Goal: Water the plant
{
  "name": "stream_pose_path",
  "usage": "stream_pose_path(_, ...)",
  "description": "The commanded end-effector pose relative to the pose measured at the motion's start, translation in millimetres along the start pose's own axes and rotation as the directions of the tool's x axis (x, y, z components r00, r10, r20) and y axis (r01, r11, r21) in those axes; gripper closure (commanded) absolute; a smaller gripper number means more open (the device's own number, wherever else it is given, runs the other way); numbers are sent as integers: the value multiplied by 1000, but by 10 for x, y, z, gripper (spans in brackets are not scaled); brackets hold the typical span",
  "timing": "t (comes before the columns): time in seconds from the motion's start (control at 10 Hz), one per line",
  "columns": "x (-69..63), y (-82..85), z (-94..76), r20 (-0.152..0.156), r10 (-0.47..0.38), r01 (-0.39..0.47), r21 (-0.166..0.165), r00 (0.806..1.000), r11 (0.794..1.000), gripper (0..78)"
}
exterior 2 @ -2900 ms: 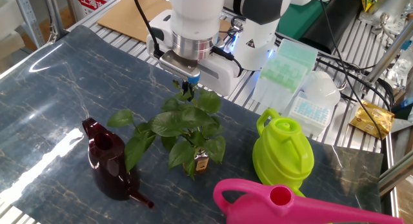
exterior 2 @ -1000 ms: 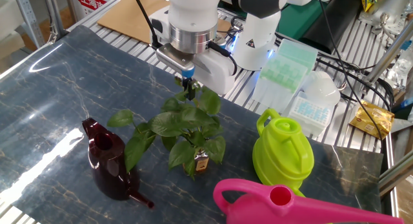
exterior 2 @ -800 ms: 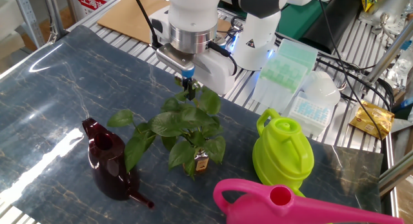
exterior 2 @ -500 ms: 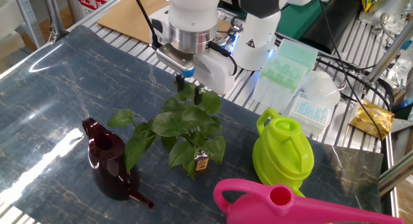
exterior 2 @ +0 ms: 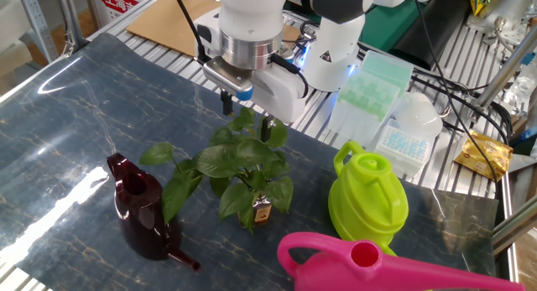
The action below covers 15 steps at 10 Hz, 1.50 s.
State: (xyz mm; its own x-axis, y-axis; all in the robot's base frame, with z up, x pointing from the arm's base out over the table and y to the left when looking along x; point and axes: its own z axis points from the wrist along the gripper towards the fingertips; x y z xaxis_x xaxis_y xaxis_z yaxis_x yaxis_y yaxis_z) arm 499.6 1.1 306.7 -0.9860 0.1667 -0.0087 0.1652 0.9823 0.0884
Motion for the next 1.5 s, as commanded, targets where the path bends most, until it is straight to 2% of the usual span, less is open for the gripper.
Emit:
stream_pose_path(0.1,-7,2,-15,10,-7,7,34,1000,999,1)
stream_pose_path(0.2,-7,2,-15,10,-7,7,34,1000,999,1)
stream_pose_path(0.3,-55,49,-293,7,-15,15,42,1000,999,1)
stream_pose_path(0.8,-75,56,-384,8,-18,17,47,1000,999,1)
stream_pose_path(0.9,-99,60,-493,8,-16,15,48,1000,999,1)
stream_pose_path(1.2,-130,54,-630,14,-6,5,63,1000,998,1)
stream_pose_path(1.5,-169,12,-670,16,7,-8,63,1000,998,1)
